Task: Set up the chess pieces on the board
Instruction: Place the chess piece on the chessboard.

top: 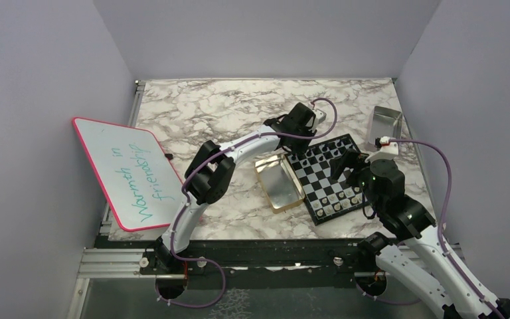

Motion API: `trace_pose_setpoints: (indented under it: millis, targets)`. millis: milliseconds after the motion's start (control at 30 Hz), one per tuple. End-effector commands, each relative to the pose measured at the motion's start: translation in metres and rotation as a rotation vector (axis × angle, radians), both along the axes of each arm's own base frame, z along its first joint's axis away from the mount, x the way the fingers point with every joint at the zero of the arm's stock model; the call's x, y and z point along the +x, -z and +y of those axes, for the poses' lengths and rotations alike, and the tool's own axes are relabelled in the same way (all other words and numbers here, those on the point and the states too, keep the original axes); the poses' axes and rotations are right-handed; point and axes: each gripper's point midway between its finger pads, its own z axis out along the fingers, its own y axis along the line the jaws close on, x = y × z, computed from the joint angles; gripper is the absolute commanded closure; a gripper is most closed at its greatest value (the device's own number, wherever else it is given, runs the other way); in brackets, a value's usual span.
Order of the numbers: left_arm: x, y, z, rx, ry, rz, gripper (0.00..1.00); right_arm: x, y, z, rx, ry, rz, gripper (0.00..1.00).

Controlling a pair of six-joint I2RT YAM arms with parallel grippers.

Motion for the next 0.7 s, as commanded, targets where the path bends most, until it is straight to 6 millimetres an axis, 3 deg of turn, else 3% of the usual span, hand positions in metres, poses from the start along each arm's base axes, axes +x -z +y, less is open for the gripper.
trace_pose_setpoints:
  millis: [0,667]
  targets:
    - [-0.002,0.004,-0.003,0.014,0.013,0.000,0.77,0.001,-0.004,0.004,0.018,-0.014,-0.023,0.00]
    - [-0.004,0.018,0.000,0.051,0.026,-0.003,0.81,0.002,-0.003,0.004,0.017,-0.012,-0.026,0.00]
